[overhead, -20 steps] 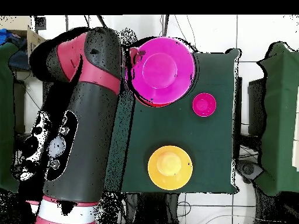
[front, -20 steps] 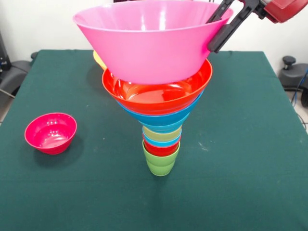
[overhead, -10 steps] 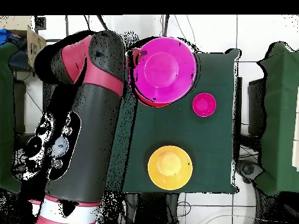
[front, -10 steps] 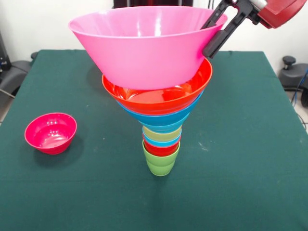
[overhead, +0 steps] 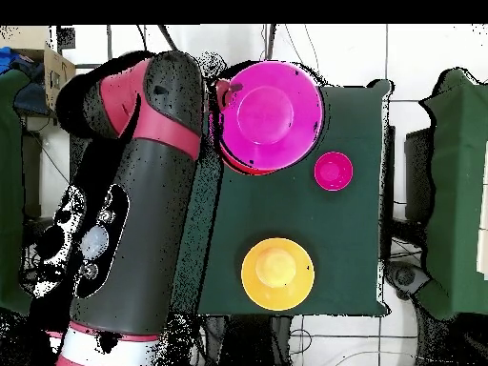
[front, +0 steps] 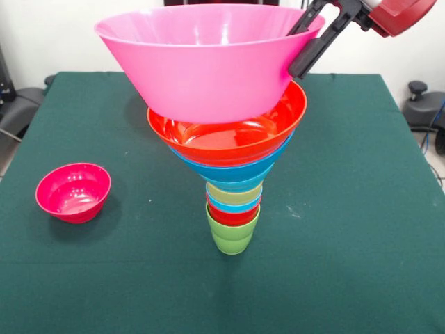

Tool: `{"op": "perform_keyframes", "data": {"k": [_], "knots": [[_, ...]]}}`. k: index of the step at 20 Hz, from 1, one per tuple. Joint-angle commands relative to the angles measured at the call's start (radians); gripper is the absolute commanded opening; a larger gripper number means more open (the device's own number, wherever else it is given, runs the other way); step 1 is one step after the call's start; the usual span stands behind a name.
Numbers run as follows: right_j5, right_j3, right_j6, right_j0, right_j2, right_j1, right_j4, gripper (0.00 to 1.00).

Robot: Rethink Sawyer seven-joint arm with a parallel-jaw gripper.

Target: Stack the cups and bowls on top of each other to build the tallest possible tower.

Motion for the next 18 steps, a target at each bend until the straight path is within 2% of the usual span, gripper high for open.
{"op": "perform_keyframes", "data": {"k": [1, 18], "knots": [[-0.032, 0.102, 0.039, 0.031, 0.046, 0.021, -0.073, 0.0], [-0.047, 0.131, 0.061, 0.046, 0.044, 0.016, -0.065, 0.0]]}}
